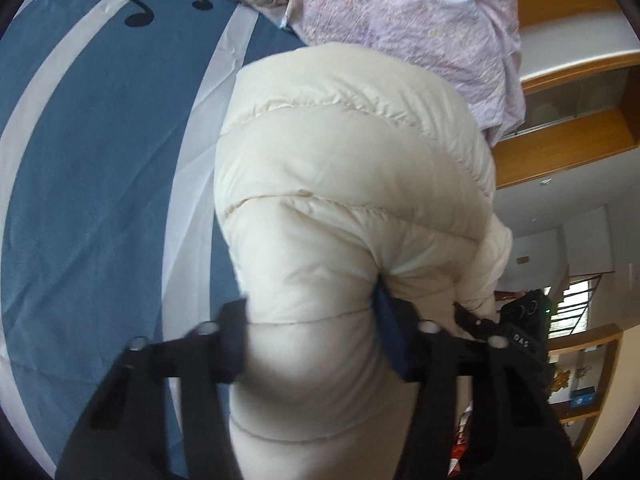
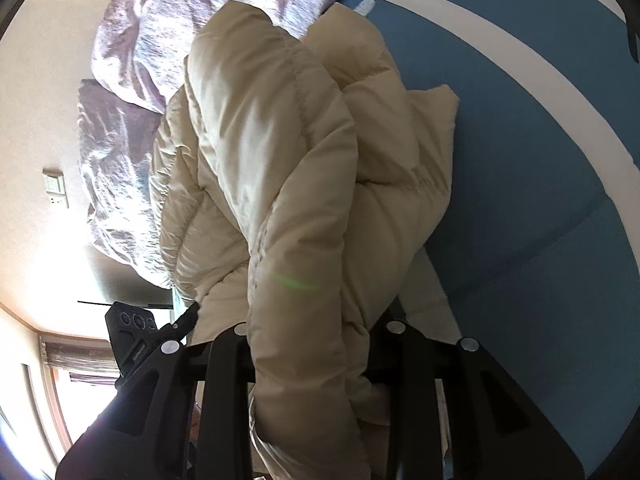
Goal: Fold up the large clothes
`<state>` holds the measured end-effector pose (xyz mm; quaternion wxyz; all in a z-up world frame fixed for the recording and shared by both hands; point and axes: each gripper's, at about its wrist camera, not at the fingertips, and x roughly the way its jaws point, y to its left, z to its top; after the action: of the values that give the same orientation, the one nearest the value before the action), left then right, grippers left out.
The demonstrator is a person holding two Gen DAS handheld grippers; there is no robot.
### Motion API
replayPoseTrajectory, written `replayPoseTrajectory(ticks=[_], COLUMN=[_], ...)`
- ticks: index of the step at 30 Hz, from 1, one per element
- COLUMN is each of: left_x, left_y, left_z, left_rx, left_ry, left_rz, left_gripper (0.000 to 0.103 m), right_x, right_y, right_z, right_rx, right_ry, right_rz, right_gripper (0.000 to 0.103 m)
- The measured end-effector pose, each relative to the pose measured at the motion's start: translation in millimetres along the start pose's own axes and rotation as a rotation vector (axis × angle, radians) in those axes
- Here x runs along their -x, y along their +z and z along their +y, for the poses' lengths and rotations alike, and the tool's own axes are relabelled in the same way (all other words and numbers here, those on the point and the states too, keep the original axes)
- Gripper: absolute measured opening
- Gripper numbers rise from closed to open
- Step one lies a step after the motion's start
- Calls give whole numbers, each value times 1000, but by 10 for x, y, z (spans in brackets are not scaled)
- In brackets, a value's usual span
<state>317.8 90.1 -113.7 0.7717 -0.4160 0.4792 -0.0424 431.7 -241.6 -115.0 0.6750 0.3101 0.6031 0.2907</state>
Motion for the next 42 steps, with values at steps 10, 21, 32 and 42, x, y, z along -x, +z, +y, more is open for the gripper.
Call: replayPoseTrajectory(ticks=[10, 21, 32, 42], left_x=[767, 1445, 1323, 1207], left_y=[290, 628, 956, 881], left_z=[-73, 473, 760, 807], left_rx=[-115, -61, -56, -118], left_ry=[-28, 32, 187, 449], left_rz=[-140, -275, -288, -307], left_gripper=[27, 27, 30, 65], right_x=[-216, -883, -1424, -1471], right_y=[38, 222, 511, 642], right_z=[511, 1284, 1445, 1362], right_rx=[61, 188, 288, 368], right_ry=[165, 209, 61, -127], right_rz=[-29, 43, 110, 114], right_gripper=[26, 25, 26, 70])
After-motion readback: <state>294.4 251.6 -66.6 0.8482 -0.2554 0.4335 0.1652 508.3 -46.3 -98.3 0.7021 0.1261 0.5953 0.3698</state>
